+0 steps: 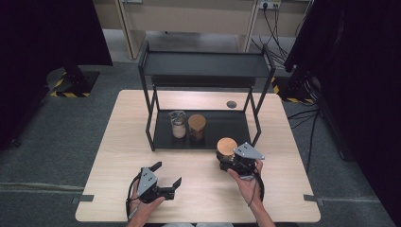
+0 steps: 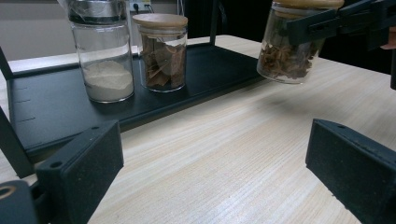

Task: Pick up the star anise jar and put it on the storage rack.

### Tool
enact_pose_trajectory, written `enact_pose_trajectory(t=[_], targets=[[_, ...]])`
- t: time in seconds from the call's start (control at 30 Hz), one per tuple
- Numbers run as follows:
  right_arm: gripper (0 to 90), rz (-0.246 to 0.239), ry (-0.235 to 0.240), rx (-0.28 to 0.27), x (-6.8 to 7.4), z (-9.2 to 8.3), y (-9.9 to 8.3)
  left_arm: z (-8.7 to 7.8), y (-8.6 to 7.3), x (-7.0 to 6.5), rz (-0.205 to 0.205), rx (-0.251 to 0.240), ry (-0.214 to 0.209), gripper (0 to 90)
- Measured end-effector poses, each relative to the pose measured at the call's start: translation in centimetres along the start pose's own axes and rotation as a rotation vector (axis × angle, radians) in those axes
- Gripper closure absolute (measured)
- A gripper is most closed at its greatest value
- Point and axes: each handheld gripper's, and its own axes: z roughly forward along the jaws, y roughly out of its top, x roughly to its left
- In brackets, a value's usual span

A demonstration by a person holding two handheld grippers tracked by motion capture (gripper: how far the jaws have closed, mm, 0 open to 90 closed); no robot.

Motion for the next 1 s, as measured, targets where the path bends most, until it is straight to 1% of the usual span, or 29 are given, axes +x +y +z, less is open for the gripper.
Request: enact_pose_trajectory(t=[0.2,0.6,0.77,1.0], targets=[[25.8,0.008,0.01,0.0,-0.1,0.4,0.3,0.0,0.0,0.0,0.0,0.0,0.0,3.5],[25.8,0.008,0.0,0.002,-0.5,1.2,0.8,0.0,0.0,0.0,0.0,0.0,-0.001,3.5],[25.8,0.016,0.002,0.005,-0.8,1.5,1.0,0.0,0.0,0.0,0.0,0.0,0.0,3.5],[25.8,0.014,0.003,0.009,-0.8,1.9,1.1,0.0,0.0,0.0,0.0,0.0,-0.001,3.5]])
